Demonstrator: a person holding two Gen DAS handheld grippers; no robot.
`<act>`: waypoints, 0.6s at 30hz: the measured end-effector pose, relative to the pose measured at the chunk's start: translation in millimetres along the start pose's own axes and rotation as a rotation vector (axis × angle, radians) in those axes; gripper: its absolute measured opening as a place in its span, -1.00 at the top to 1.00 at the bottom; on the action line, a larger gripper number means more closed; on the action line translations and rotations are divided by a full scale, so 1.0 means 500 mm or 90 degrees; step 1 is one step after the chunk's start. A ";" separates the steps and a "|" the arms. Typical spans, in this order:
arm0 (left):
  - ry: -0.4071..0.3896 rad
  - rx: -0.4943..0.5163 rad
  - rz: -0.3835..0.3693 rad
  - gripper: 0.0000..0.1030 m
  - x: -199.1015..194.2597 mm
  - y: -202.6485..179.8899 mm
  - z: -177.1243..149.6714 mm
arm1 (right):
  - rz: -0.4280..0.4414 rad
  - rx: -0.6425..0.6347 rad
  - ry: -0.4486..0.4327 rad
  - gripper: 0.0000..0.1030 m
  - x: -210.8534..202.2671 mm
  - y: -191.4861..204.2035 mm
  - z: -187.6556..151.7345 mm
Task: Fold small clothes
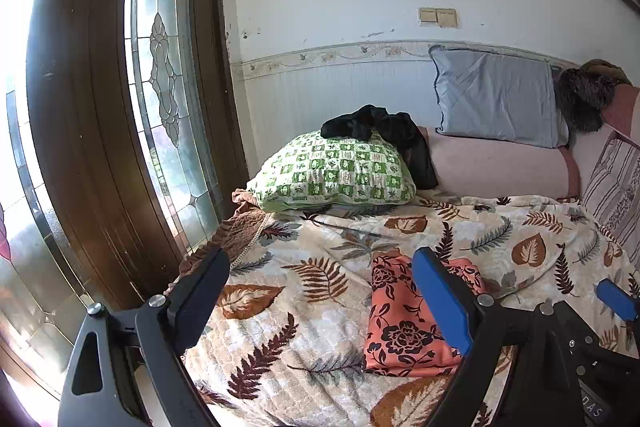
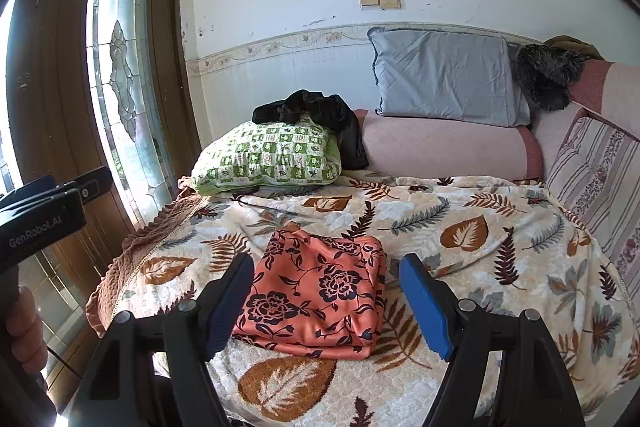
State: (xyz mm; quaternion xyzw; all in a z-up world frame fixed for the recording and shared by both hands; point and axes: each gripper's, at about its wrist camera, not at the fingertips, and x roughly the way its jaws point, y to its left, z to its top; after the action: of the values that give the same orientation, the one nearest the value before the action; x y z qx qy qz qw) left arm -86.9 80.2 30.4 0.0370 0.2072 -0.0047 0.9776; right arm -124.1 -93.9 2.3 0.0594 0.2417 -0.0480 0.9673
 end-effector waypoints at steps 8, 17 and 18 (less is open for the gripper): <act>0.000 0.001 -0.001 -0.80 0.005 0.000 -0.001 | 0.000 -0.002 0.001 -0.52 0.003 0.003 0.000; 0.007 -0.004 -0.012 -0.80 0.036 0.013 -0.002 | -0.006 -0.007 0.005 -0.52 0.022 0.009 0.003; 0.007 -0.005 -0.012 -0.80 0.041 0.016 -0.003 | -0.006 -0.008 0.007 -0.52 0.027 0.011 0.005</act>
State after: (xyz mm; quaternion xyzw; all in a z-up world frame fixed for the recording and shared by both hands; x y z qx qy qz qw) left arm -68.7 88.4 21.1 0.0308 0.2132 -0.0129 0.9764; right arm -110.2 -89.8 -1.3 0.0526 0.2475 -0.0511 0.9661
